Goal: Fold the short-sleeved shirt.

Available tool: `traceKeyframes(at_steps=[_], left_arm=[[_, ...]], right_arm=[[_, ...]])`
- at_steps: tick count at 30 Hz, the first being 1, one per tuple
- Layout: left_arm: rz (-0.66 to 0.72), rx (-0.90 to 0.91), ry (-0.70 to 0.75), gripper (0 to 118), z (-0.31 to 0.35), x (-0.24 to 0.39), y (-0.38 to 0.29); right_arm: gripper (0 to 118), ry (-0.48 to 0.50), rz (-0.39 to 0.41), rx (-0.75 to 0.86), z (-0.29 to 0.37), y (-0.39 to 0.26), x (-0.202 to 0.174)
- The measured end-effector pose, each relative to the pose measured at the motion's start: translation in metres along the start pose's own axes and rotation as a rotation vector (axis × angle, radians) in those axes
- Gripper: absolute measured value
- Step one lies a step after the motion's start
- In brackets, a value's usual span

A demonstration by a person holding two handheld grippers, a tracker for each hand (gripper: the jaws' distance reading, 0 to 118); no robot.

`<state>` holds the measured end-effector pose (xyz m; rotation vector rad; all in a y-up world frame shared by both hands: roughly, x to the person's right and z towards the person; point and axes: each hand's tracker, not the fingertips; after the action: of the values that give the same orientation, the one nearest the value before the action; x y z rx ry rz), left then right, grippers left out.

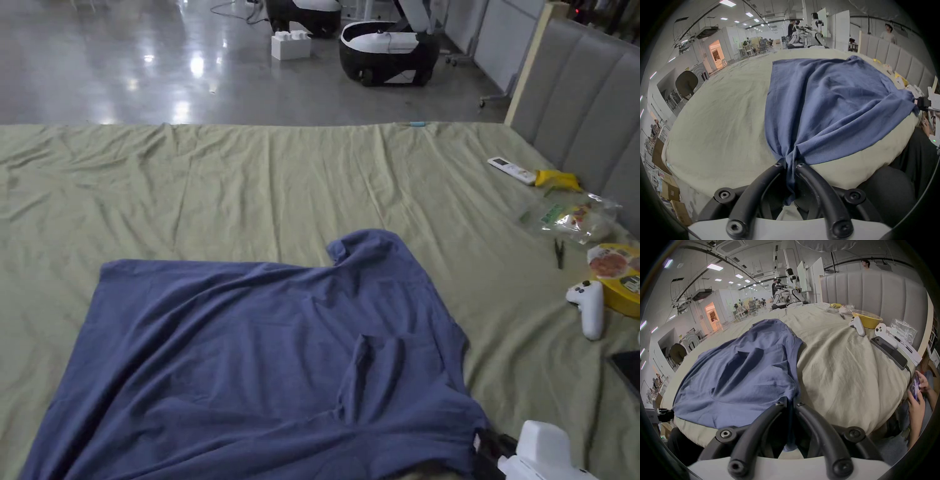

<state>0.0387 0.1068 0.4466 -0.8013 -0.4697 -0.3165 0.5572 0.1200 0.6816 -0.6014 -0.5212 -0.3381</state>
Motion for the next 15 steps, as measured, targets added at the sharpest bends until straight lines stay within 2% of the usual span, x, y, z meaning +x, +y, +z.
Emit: traceKeyframes(at_steps=[8,15], left_arm=[[0.111,0.194,-0.028,8,0.047,-0.007,0.004],[0.244,0.256,-0.076,8,0.070,-0.017,0.025]], right_arm=[[6,0.030,0.015,0.173,0.046,0.017,-0.007],[4,0.031,-0.033,0.263,0.075,0.024,-0.010]])
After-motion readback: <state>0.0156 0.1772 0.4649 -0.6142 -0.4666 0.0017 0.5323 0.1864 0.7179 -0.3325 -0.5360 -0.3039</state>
